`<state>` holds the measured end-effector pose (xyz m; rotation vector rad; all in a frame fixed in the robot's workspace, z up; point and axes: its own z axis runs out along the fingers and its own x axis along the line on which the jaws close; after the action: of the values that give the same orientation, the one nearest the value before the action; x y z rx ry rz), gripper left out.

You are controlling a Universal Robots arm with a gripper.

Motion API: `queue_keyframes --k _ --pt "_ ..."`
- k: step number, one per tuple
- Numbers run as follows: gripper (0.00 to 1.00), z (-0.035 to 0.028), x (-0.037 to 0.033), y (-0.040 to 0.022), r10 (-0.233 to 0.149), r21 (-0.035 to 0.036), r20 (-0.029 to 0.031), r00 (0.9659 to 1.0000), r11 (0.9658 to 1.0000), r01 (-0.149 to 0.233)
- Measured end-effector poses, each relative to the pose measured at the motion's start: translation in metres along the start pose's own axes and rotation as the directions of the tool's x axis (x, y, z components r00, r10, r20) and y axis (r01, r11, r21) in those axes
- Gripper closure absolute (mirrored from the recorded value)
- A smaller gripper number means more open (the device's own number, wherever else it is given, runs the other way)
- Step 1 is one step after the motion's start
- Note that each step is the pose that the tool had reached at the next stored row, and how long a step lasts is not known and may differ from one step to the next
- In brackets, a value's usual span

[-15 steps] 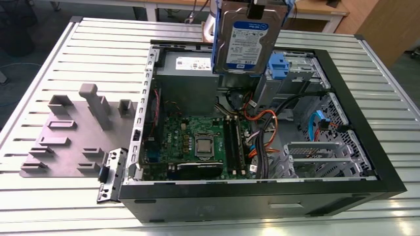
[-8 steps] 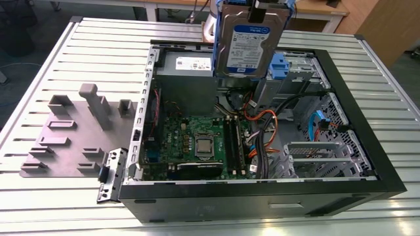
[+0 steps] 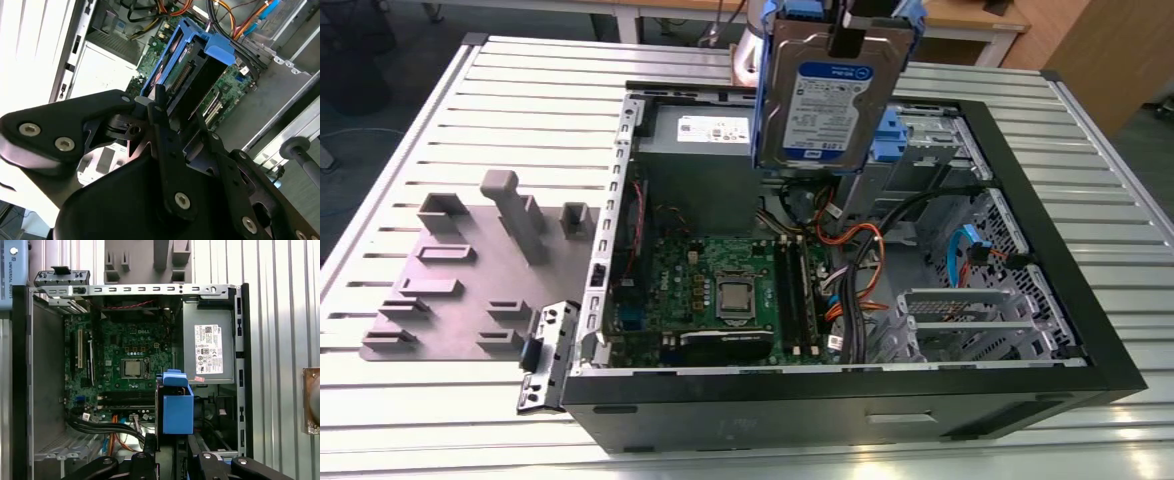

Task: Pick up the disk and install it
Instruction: 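Insert the disk into the insertion slot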

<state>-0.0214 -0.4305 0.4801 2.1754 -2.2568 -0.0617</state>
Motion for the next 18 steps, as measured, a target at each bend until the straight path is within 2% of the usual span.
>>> queue_keyframes --k 18 --pt "0.65 -0.0009 0.0347 -0.0013 0.0 0.0003 -0.0107 0.9999 1.0 0.0"
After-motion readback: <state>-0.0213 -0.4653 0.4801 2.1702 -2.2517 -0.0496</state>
